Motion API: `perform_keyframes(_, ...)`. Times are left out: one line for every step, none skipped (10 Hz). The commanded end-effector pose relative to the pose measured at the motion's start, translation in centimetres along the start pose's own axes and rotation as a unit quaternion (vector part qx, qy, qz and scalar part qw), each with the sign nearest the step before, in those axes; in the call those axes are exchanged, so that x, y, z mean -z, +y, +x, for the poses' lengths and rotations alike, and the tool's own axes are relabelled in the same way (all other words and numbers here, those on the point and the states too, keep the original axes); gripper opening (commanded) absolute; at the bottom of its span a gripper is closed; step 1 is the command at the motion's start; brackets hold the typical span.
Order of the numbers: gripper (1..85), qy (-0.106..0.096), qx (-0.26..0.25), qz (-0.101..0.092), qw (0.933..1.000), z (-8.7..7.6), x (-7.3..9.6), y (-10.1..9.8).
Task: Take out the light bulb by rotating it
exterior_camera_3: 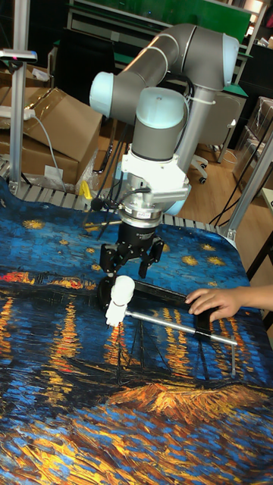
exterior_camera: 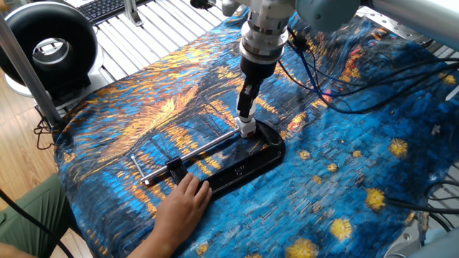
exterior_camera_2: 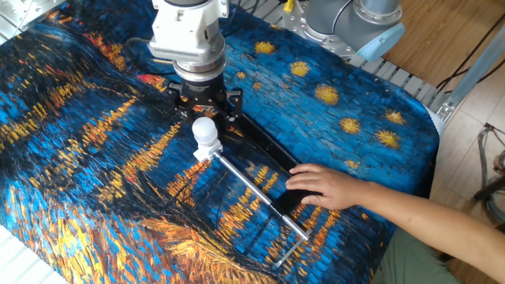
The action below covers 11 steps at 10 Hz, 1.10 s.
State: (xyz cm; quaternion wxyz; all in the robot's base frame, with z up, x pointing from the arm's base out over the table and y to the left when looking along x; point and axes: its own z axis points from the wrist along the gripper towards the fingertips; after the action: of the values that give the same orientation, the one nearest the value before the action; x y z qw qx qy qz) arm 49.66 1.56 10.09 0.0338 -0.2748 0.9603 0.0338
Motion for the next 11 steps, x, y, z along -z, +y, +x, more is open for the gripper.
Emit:
perform_keyframes(70.3, -0.004, 0.088, -0.007, 0.9961, -0.4, 0.3, 0.3)
perform_keyframes(69.3, -0.004, 0.087, -0.004, 0.9962, -0.4, 0.2, 0.0)
perform_keyframes(69.0, -0.001, 0.083, 0.001, 0.9966, -0.2, 0.2, -0.7)
perform_keyframes(68.7, -0.002, 0.061, -0.002, 0.9981, -0.1, 0.3, -1.0)
perform_keyframes(67.3, -0.001, 0.046, 0.001, 0.9989, 0.0, 0.5, -1.5)
perform_keyframes(66.7, -0.007, 0.032, 0.01, 0.9994, -0.3, 0.5, -2.2)
perform_keyframes(66.0, -0.009, 0.01, 0.011, 0.9999, -0.5, 0.4, -2.3)
perform_keyframes(65.7, -0.013, -0.025, 0.003, 0.9996, -0.8, 0.3, -1.9)
perform_keyframes(65.3, -0.014, -0.046, -0.004, 0.9988, -0.9, 0.3, -1.5)
perform_keyframes(63.7, -0.018, -0.064, -0.009, 0.9978, -1.2, 0.3, -1.3)
perform_keyframes(63.0, -0.019, -0.066, -0.006, 0.9976, -1.2, 0.3, -1.4)
